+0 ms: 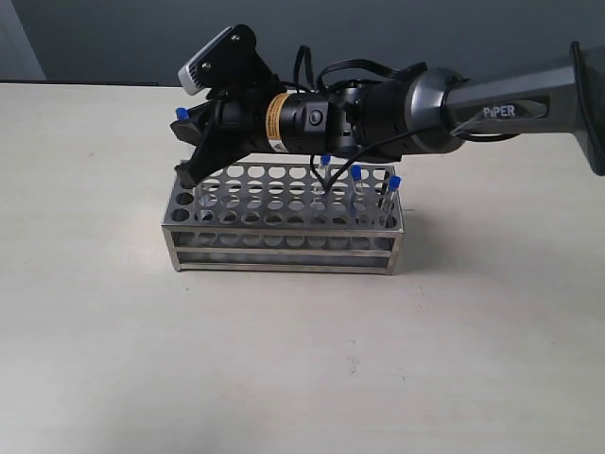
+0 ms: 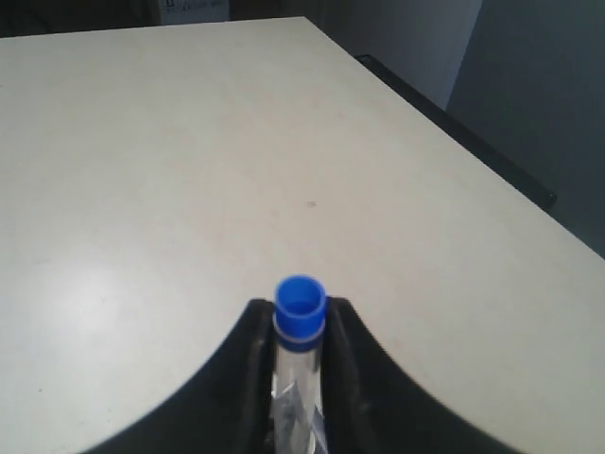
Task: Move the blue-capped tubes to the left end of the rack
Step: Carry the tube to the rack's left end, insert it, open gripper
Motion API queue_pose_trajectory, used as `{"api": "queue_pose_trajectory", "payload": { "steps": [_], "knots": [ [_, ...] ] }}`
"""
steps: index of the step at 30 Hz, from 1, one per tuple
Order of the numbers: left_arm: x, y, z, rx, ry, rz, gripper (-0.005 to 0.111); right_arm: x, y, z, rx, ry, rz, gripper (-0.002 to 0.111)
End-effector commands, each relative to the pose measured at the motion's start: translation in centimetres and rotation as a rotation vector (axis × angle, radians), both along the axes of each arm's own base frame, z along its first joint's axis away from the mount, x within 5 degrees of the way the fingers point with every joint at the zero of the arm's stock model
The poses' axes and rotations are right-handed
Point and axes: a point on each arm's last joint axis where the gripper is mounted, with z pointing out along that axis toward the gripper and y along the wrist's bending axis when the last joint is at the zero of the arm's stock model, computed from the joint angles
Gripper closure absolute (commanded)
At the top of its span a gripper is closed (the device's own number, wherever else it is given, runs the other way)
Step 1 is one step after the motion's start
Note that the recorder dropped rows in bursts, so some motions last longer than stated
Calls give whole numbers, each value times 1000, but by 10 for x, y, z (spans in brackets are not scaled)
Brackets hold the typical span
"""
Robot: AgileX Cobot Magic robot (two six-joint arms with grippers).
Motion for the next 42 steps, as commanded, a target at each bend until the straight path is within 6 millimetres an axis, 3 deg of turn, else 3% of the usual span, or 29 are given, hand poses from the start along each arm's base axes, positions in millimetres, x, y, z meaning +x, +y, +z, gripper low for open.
{"api": "queue_pose_trajectory", "payload": {
  "steps": [1,19,21,27,32,42],
  "knots": [
    [0,0,0,0,1,-5,106,6,-2,-10,25,51,-37,109],
    [0,0,0,0,1,-5,106,8,-5,-14,2,84,-83,109],
    [0,0,0,0,1,-5,106,8,-5,-16,7,99,-89,103],
    [0,0,0,0,1,-5,106,8,-5,-18,21,129,-101,65],
    [0,0,0,0,1,-5,106,8,-5,-18,21,130,-101,62],
    [0,0,0,0,1,-5,106,4,-17,31,-11,63,-173,62]
  ]
}}
